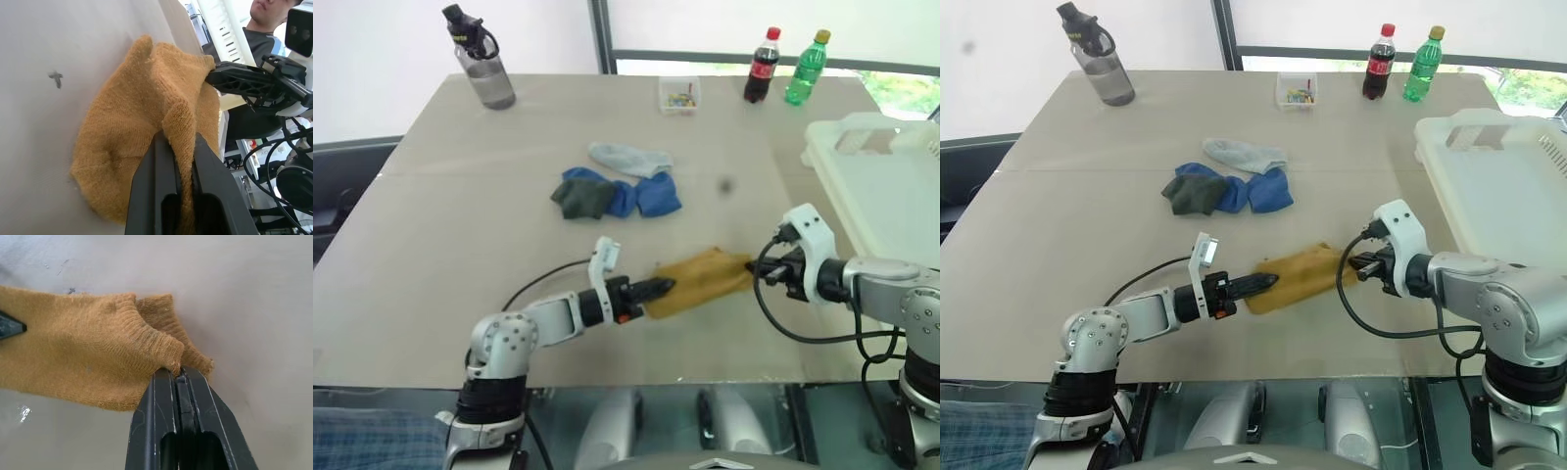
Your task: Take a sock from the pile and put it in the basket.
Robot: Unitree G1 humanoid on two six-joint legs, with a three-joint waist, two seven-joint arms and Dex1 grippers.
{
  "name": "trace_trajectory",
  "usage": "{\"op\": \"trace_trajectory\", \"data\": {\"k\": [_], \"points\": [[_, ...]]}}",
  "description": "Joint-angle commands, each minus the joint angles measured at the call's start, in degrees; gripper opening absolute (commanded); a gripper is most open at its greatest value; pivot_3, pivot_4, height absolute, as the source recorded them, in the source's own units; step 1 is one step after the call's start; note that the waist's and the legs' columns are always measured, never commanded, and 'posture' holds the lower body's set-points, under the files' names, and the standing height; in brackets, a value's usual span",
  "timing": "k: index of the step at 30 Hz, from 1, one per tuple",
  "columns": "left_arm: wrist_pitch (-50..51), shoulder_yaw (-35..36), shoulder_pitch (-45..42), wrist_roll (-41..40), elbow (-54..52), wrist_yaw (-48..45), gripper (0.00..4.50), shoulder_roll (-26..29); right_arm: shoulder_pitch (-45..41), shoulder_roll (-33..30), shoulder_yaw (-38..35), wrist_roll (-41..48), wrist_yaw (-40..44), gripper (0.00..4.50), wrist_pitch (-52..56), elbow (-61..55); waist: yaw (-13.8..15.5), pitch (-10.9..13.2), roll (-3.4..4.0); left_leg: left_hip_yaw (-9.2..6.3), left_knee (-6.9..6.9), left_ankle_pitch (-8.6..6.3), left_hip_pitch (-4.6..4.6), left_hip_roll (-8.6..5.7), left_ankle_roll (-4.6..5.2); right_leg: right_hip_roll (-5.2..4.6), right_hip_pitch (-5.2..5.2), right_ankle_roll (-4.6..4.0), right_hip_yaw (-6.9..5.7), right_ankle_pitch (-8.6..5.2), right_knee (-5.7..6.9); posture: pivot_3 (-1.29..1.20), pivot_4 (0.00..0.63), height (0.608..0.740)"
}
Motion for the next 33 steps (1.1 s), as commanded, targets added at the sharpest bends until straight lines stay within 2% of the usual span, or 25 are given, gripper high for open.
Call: {"op": "trace_trajectory", "data": {"k": [1,7,21,22,24,25,26,28,31,33], "points": [[-2.4,-1.1,-0.8,2.3,-0.9,-1.9,0.02,0.9,-0.4,-0.2,-0.9,-0.9,-0.9,0.00,0.4,-0.4,0.0,0.0,0.00,0.00,0.00,0.00,0.00,0.00,0.00,0.00,0.00,0.00,0.00,0.00,0.00,0.00,0.150,0.740],[-5.6,-4.0,-0.7,7.6,0.6,-4.3,0.02,2.0,1.0,-0.2,0.3,-2.4,-0.9,0.00,-1.2,1.1,0.0,0.0,0.00,0.02,0.00,0.00,-0.01,-0.05,0.00,0.00,0.00,0.00,0.01,0.00,-0.01,0.00,0.150,0.740],[-7.5,-4.3,-1.5,10.9,3.4,-4.0,0.02,-1.7,4.0,-0.3,4.8,-6.5,-0.5,0.00,-11.0,4.9,0.1,0.0,0.00,-0.01,0.10,0.01,0.07,-0.04,0.01,0.01,0.13,0.02,-0.01,0.00,0.03,0.00,0.150,0.740],[-7.5,-4.3,-1.4,10.9,3.4,-4.0,0.00,-1.9,4.1,-0.4,5.1,-6.7,-0.3,0.46,-11.7,5.1,0.1,0.0,0.00,-0.01,0.10,0.01,0.07,-0.04,0.01,0.01,0.13,0.02,-0.01,0.00,0.03,0.00,0.150,0.740],[-7.4,-4.2,-1.3,11.0,3.3,-4.0,0.00,-2.0,4.2,-0.8,5.6,-7.0,0.1,1.04,-12.8,5.1,0.1,0.0,0.00,-0.01,0.11,0.01,0.08,-0.04,0.01,0.01,0.14,0.02,-0.01,0.00,0.03,0.00,0.150,0.740],[-7.3,-4.2,-1.3,11.0,3.3,-4.0,0.00,-2.0,4.2,-1.2,5.7,-7.1,0.3,1.04,-13.1,5.1,0.1,0.0,0.00,-0.01,0.11,0.01,0.08,-0.04,0.01,0.01,0.14,0.02,0.00,0.00,0.03,0.00,0.150,0.740],[-7.4,-4.2,-1.3,11.1,3.3,-3.9,0.00,-2.0,4.4,-1.9,5.9,-7.1,0.7,1.67,-13.3,4.7,0.1,0.0,0.00,-0.01,0.11,0.01,0.09,-0.04,0.01,0.01,0.14,0.02,0.00,0.00,0.04,0.00,0.150,0.740],[-7.5,-4.3,-1.3,11.6,3.6,-3.8,0.00,-2.1,4.5,-3.0,5.4,-7.3,0.8,2.63,-13.0,4.1,0.1,0.0,0.00,-0.02,0.11,0.01,0.09,-0.04,0.01,0.01,0.15,0.02,0.00,0.00,0.04,0.00,0.150,0.740],[-7.5,-4.2,-1.4,11.8,3.9,-3.8,0.00,-2.2,3.6,-4.7,4.2,-6.5,1.6,3.91,-12.1,3.1,0.1,0.0,0.01,-0.01,0.12,0.01,0.11,-0.04,0.01,0.01,0.16,0.02,0.00,0.00,0.05,0.00,0.150,0.740],[-7.5,-4.1,-1.5,12.0,4.0,-3.9,0.00,-2.3,2.7,-6.2,3.6,-6.0,2.6,3.91,-12.4,2.4,0.1,0.0,0.01,-0.01,0.12,0.01,0.12,-0.04,0.01,0.01,0.18,0.02,0.00,0.00,0.06,0.00,0.150,0.740]]}}
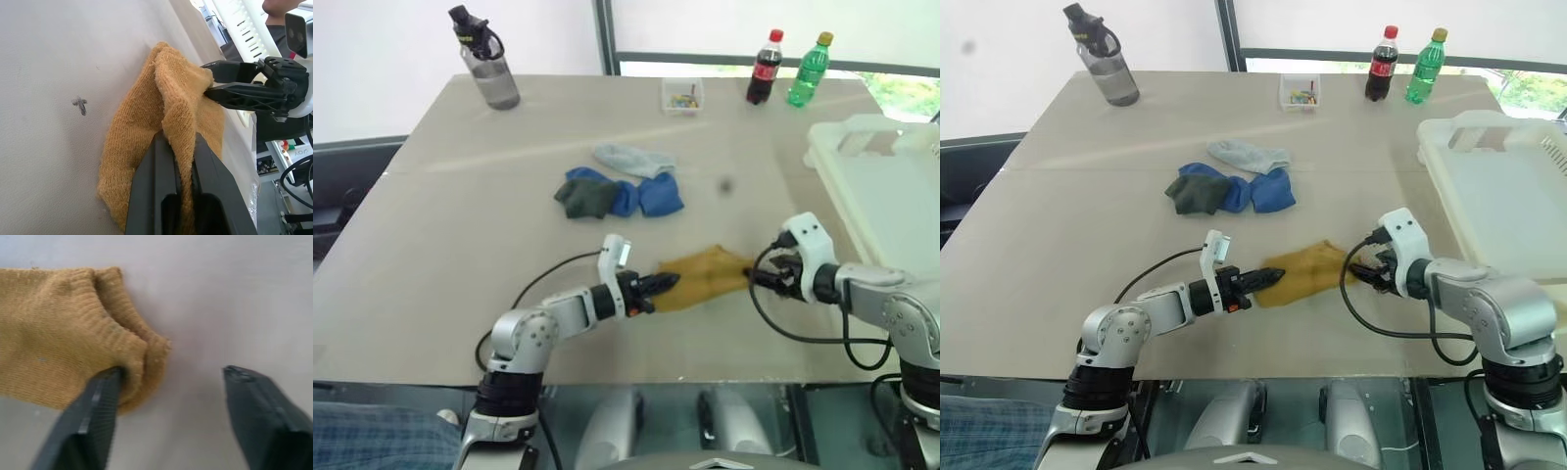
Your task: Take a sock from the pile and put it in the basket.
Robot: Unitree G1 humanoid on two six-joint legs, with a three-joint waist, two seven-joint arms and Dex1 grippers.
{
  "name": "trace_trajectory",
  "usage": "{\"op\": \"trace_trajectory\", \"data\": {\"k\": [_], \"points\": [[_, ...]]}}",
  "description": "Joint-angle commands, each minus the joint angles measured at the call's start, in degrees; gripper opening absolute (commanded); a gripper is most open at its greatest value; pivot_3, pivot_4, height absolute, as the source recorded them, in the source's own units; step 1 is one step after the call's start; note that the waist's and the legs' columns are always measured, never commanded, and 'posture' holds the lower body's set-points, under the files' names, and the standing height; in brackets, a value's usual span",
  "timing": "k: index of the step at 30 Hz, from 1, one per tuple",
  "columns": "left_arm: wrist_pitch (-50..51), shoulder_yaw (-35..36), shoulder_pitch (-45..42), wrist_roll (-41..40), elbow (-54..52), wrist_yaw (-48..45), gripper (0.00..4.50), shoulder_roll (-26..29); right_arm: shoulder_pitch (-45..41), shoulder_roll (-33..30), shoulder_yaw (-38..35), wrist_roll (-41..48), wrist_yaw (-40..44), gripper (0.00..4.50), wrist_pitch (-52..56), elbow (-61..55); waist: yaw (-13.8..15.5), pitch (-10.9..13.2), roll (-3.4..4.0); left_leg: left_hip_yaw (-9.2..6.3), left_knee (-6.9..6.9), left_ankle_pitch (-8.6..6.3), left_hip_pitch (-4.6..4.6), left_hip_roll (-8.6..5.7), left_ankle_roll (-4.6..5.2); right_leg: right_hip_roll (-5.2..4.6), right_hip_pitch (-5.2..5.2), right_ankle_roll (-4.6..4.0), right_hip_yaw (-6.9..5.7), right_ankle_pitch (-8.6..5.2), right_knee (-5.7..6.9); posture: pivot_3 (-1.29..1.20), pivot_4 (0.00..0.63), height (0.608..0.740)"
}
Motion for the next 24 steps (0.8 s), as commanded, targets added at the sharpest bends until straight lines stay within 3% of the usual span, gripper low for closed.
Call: {"op": "trace_trajectory", "data": {"k": [1,9,15,24], "points": [[0.0,0.2,0.0,0.7,1.2,0.1,0.00,-0.4,-2.4,-3.0,-2.8,1.8,2.6,3.91,-0.5,-3.8,0.0,0.0,0.00,0.00,0.00,0.00,0.01,0.00,0.00,0.00,0.00,0.00,0.00,0.00,0.00,0.00,0.150,0.740],[0.2,0.2,-0.2,0.9,1.4,0.0,0.00,-0.3,-5.0,4.9,-3.9,8.4,3.7,3.91,0.3,-5.5,0.0,0.0,-0.03,-0.03,0.02,0.00,0.03,0.04,0.00,0.06,0.03,0.00,0.00,0.00,0.02,0.00,0.150,0.740],[0.6,0.3,0.0,0.7,0.9,-0.1,0.00,0.0,-0.4,4.4,3.2,2.4,4.0,3.91,-10.0,-2.2,0.0,0.0,-0.02,-0.01,0.03,0.00,0.02,0.01,0.00,0.00,0.03,0.01,0.03,0.00,0.02,0.00,0.150,0.740],[1.0,0.5,0.2,0.5,0.5,0.1,0.00,0.3,2.3,7.9,-0.5,7.2,8.9,3.91,-18.6,-3.0,-0.1,0.0,-0.01,0.03,0.03,0.00,0.09,0.04,0.00,0.04,0.04,0.01,0.06,0.00,0.08,0.00,0.150,0.740]]}}
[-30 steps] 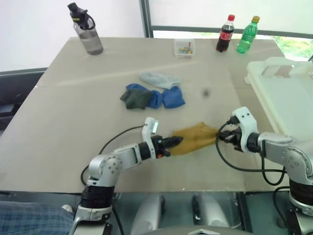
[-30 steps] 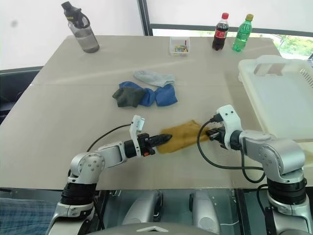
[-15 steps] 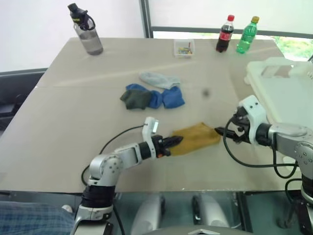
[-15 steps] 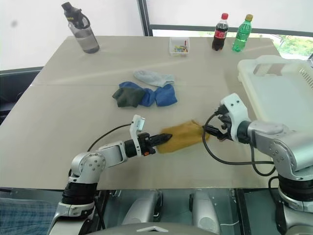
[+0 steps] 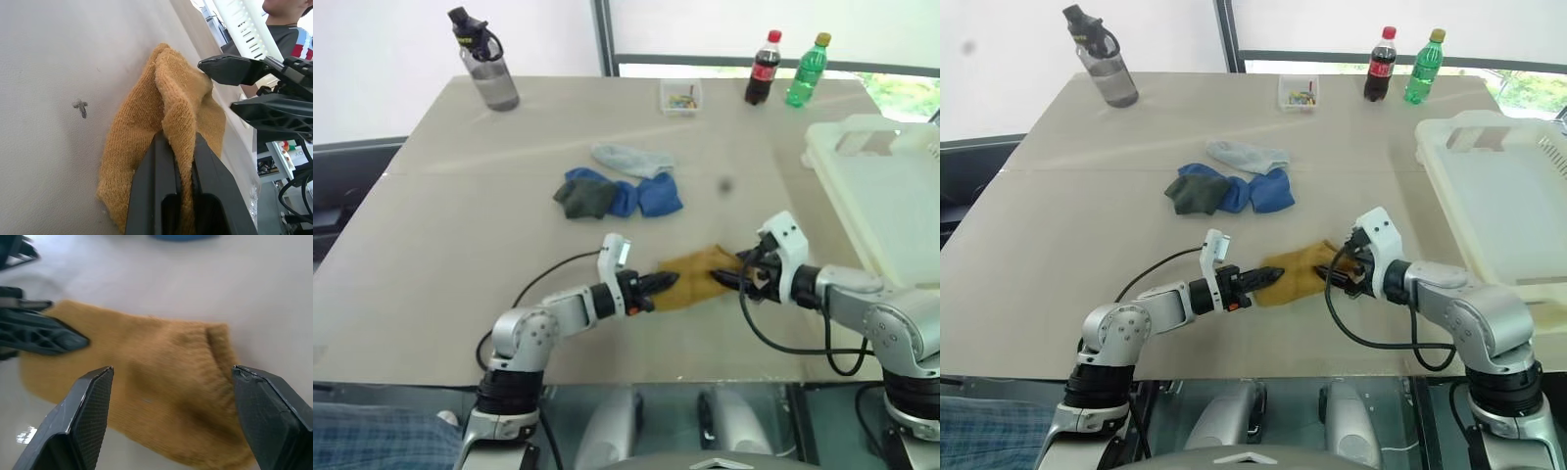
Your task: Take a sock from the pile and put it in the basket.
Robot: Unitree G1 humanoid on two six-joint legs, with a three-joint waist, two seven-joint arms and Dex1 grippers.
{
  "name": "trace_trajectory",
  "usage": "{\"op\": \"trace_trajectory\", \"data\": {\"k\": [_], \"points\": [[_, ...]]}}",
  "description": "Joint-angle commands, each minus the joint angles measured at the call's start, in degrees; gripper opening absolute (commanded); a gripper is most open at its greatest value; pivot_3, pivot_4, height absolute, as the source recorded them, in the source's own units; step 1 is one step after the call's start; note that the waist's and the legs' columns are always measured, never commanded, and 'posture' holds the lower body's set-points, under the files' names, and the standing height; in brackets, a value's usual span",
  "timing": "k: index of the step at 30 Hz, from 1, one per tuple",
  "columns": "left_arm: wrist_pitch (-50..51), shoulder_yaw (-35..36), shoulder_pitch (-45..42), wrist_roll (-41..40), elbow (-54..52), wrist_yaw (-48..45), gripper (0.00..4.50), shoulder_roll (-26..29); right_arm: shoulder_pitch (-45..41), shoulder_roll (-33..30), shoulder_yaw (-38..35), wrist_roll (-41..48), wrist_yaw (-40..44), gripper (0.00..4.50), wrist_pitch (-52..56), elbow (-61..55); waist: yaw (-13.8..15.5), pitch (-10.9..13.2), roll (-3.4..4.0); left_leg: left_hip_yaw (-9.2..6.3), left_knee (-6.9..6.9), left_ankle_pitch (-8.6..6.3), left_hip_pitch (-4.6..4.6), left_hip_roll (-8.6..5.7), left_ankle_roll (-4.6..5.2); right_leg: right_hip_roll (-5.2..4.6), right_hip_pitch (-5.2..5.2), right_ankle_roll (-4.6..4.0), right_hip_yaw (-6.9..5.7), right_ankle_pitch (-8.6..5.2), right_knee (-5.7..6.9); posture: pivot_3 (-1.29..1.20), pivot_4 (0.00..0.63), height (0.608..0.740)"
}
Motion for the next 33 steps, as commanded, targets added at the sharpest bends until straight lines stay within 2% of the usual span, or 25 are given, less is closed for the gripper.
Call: {"op": "trace_trajectory", "data": {"k": [1,5,7,12,19,25,28,29,33], "points": [[0.7,0.2,0.6,0.4,-0.1,0.1,0.00,0.4,0.3,0.5,-2.1,0.6,2.7,3.91,-7.6,-2.5,0.0,0.0,0.00,0.00,0.00,0.00,0.00,0.00,0.00,0.01,0.00,0.00,0.00,0.00,0.00,0.00,0.150,0.740],[1.0,0.3,0.8,0.3,-0.4,0.0,0.00,0.7,2.8,-3.5,1.5,-2.2,5.2,3.91,-10.8,-2.0,0.0,0.0,0.00,-0.01,0.00,0.00,0.00,-0.01,0.00,0.00,0.00,0.00,-0.01,0.00,-0.01,0.00,0.150,0.740],[1.1,0.3,0.9,0.3,-0.5,0.0,0.00,0.8,3.3,-5.0,3.3,-4.5,5.3,4.46,-12.8,-0.7,0.0,0.0,0.00,0.00,0.00,0.00,0.00,-0.01,0.00,0.00,0.00,0.00,0.00,0.00,-0.01,0.00,0.150,0.740],[1.3,0.4,1.1,0.1,-0.8,0.1,0.00,1.0,3.6,-6.6,5.8,-8.8,6.7,4.49,-18.4,1.1,-0.1,0.0,0.00,0.09,-0.01,0.00,0.10,0.01,0.00,0.03,0.04,0.00,0.05,-0.01,0.04,0.00,0.150,0.740],[1.3,0.5,1.1,0.3,-0.7,0.3,0.00,0.9,4.0,-5.0,6.3,-13.3,6.9,4.49,-26.3,5.1,-0.1,0.0,0.00,0.12,-0.01,0.00,0.11,0.03,-0.01,0.02,0.04,0.00,0.09,-0.01,0.03,0.00,0.150,0.740],[1.7,0.5,1.2,0.2,-1.0,0.3,0.00,1.0,5.8,-5.1,7.5,-14.4,9.7,1.73,-30.0,5.1,-0.1,0.0,0.00,0.11,-0.02,0.00,0.11,0.05,-0.01,0.02,0.04,0.00,0.10,0.00,0.03,0.00,0.150,0.740],[1.8,0.5,1.3,0.1,-1.0,0.3,0.00,1.1,6.5,-5.1,8.1,-15.0,10.4,0.16,-30.7,5.3,-0.1,0.0,0.00,0.10,-0.02,0.00,0.12,0.05,-0.01,0.03,0.05,0.00,0.09,-0.01,0.03,0.00,0.150,0.740],[1.8,0.6,1.3,0.1,-1.0,0.3,0.00,1.1,6.7,-5.2,8.3,-15.3,10.5,0.04,-30.7,5.6,-0.1,0.0,0.00,0.11,-0.02,0.00,0.12,0.05,-0.01,0.03,0.04,0.00,0.09,-0.01,0.03,0.00,0.150,0.740],[1.9,0.6,1.2,0.1,-1.0,0.3,0.00,1.1,7.3,-6.2,11.4,-18.6,11.0,0.04,-30.5,8.4,-0.1,0.0,0.00,0.12,-0.02,0.00,0.13,0.05,-0.01,0.02,0.05,0.00,0.10,-0.01,0.03,0.00,0.150,0.740]]}}
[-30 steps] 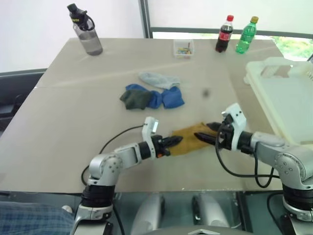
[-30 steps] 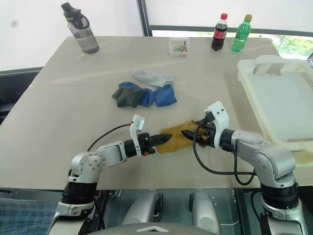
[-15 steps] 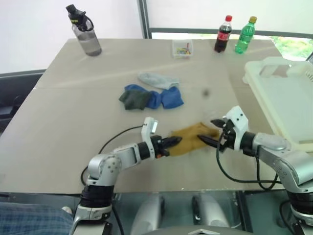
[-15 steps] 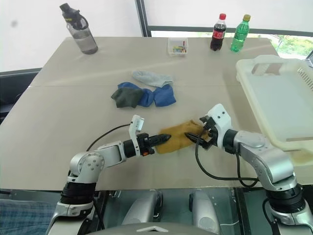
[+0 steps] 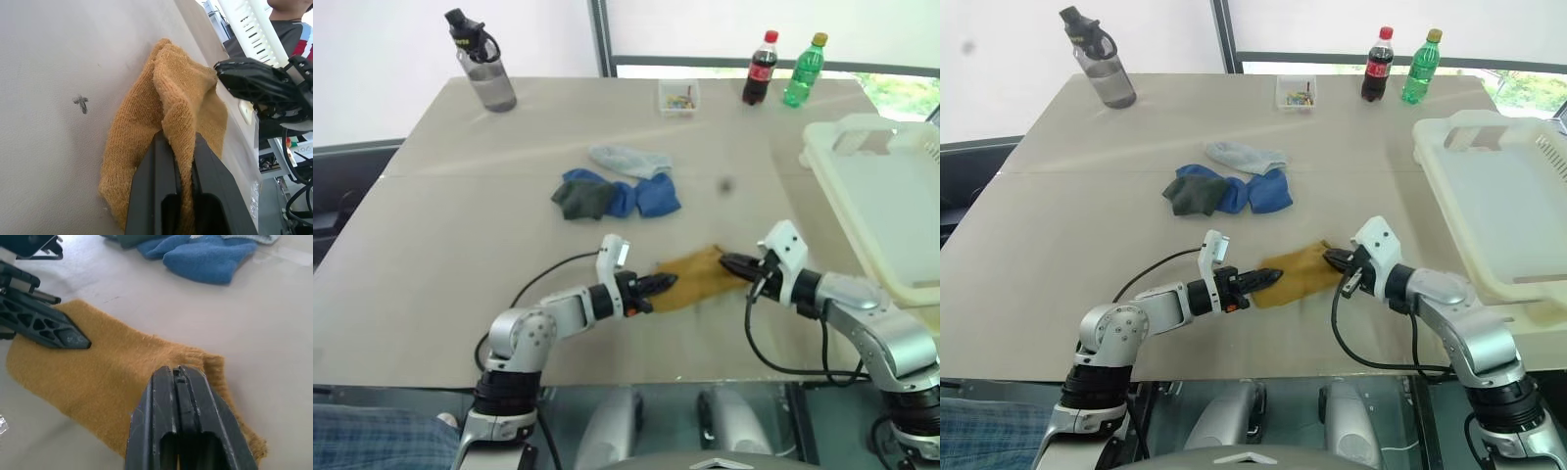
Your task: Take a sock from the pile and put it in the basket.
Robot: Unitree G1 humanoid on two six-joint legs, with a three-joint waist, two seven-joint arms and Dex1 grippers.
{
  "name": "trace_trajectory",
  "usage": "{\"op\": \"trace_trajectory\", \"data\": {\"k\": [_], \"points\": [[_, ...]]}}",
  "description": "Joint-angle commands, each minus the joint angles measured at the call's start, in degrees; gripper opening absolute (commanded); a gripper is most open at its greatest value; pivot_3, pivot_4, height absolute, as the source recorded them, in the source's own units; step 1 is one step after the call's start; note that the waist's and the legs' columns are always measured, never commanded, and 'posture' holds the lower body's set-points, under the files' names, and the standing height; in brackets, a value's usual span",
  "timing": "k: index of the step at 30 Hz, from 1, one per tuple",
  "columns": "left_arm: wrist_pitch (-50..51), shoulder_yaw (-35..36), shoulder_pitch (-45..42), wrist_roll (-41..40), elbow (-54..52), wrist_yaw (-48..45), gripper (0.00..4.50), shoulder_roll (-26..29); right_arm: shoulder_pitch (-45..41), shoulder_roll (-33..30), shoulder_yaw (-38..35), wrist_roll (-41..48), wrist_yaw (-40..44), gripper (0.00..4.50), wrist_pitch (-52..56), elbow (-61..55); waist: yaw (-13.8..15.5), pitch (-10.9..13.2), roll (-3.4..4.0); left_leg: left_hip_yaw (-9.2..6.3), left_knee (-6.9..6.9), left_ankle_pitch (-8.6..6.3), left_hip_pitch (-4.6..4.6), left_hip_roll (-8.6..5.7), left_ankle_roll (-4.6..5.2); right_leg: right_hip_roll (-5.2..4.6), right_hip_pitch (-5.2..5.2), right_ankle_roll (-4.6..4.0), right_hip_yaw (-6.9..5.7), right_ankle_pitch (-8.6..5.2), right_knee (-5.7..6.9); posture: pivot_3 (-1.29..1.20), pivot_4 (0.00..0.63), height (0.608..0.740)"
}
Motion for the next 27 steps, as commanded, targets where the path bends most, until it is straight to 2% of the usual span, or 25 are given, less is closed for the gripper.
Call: {"op": "trace_trajectory", "data": {"k": [1,2,4,5,12,13,21,27], "points": [[0.7,0.2,1.0,0.2,-0.5,-0.1,0.00,0.6,0.2,-1.2,3.0,-3.9,0.1,0.04,-0.5,2.9,0.0,0.0,0.00,0.00,0.00,0.00,0.00,0.00,0.00,0.00,0.00,0.00,0.00,0.00,0.00,0.00,0.150,0.740],[0.6,0.0,1.0,0.3,-0.5,-0.3,0.00,0.6,-0.1,-1.4,4.0,-5.4,-0.4,0.04,-0.3,4.6,0.0,0.0,0.00,0.00,0.00,0.00,0.00,0.00,0.00,0.00,0.00,0.00,0.00,0.00,0.00,0.00,0.150,0.740],[-0.4,-0.3,1.0,0.9,-0.7,-0.7,0.72,0.7,-0.8,-1.0,5.1,-6.8,-1.1,0.00,0.5,6.5,-0.1,0.0,-0.01,0.03,0.00,0.00,0.04,0.00,0.00,0.00,0.00,0.00,0.04,0.00,0.01,0.00,0.150,0.740],[-1.3,-0.7,1.0,1.5,-0.9,-1.2,0.93,1.0,-1.0,-0.8,5.3,-6.9,-1.1,0.00,0.9,6.9,-0.1,0.0,-0.04,0.07,-0.02,0.00,0.13,0.00,0.00,0.01,0.07,0.00,0.07,0.00,0.01,0.00,0.150,0.740],[-1.4,0.3,2.2,1.8,-1.7,-0.6,4.25,0.9,-1.1,-0.2,6.8,-7.8,-1.4,0.00,3.7,7.0,0.0,-0.2,-0.25,-0.02,-0.04,-0.01,0.88,0.11,-0.01,0.00,0.90,0.02,-0.03,-0.20,-0.19,0.00,0.150,0.740],[-1.3,0.6,2.5,1.7,-2.1,-0.6,4.39,1.2,-1.0,-0.1,6.8,-7.8,-1.5,0.00,3.8,6.9,0.0,-0.3,-0.27,-0.04,-0.04,-0.01,0.94,0.14,-0.01,0.00,0.97,-0.03,-0.04,-0.24,-0.19,0.00,0.150,0.740],[0.7,7.3,5.6,-2.3,-6.1,0.3,4.39,5.0,-0.8,-0.1,6.6,-7.9,-2.0,0.00,4.3,6.9,0.0,-0.3,-0.28,-0.04,-0.09,-0.02,0.93,0.22,-0.01,0.02,0.94,-0.03,-0.04,-0.19,-0.20,0.00,0.150,0.740],[3.1,7.0,8.4,-2.8,-5.9,-0.3,4.39,8.8,-0.8,0.3,6.9,-7.8,-2.1,0.00,4.9,6.4,0.1,-0.4,-0.30,-0.05,-0.11,-0.02,0.93,0.22,-0.01,0.00,0.94,-0.07,-0.06,-0.25,-0.26,0.00,0.150,0.740]]}}
